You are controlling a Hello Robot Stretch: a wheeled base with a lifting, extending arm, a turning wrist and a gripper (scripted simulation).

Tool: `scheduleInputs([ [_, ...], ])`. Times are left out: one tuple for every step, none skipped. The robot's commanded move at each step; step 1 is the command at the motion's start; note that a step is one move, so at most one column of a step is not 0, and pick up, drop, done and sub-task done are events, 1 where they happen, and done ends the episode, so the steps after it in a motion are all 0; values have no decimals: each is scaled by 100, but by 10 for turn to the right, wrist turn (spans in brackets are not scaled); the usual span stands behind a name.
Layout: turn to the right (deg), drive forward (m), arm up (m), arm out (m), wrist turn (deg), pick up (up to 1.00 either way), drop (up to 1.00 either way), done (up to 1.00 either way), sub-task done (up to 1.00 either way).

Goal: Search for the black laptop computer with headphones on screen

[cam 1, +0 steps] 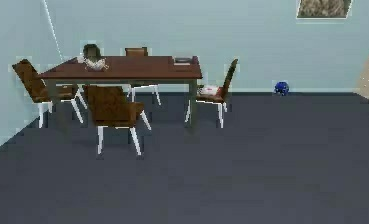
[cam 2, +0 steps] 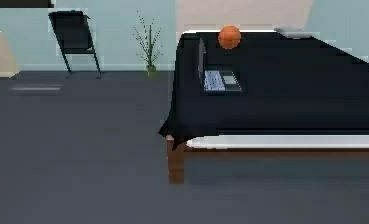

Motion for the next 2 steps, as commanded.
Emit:
scheduleInputs([
  [-450, 0, 0, 0, 0, 0, 0, 0, 0],
  [-450, 0, 0, 0, 0, 0, 0, 0, 0],
])
